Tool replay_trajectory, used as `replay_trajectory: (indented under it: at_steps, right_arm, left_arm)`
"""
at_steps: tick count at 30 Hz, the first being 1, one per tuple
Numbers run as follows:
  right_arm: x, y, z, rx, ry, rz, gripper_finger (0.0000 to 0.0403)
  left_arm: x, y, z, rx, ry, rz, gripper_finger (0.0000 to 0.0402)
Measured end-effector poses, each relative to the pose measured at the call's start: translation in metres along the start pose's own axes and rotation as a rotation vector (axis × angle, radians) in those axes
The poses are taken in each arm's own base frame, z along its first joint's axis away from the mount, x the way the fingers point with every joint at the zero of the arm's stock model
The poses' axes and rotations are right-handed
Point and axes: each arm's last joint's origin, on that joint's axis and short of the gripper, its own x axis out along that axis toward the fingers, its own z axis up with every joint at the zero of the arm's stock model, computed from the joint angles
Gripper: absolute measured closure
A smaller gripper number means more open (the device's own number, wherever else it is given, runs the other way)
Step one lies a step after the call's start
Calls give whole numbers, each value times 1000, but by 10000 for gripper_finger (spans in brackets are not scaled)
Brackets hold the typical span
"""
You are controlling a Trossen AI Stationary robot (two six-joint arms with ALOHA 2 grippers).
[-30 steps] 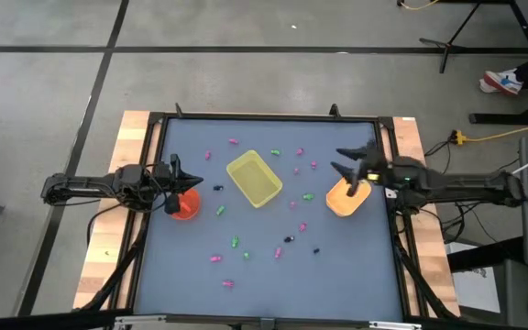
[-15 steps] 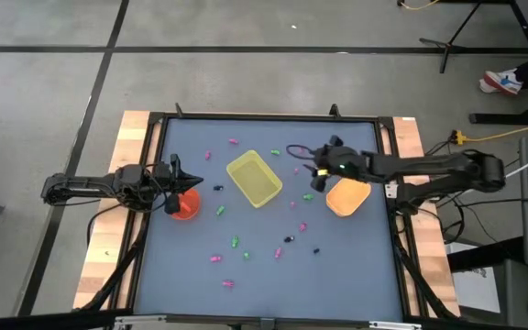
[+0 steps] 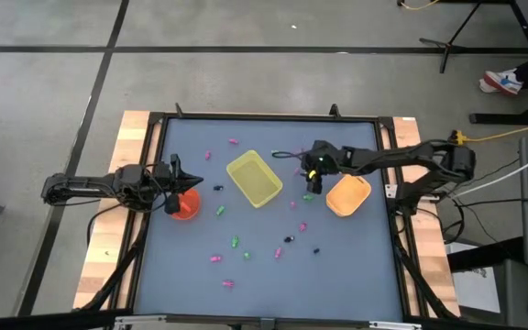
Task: Sort Halloween decoration
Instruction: Put the pink skeleton toy into the left yellow bin
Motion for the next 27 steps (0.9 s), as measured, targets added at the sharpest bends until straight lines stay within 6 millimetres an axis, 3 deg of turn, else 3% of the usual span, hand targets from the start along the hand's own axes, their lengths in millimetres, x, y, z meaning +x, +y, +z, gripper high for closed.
replay_trajectory:
  at_steps: [10,27]
  right_arm:
    - [22,1,3,-6,-69,-10,182]
    - [39,4,-6,-8,-30,0,182]
  left_arm:
    - [0,0,0,0,0,0,401]
    - [0,0,0,0,0,0,401]
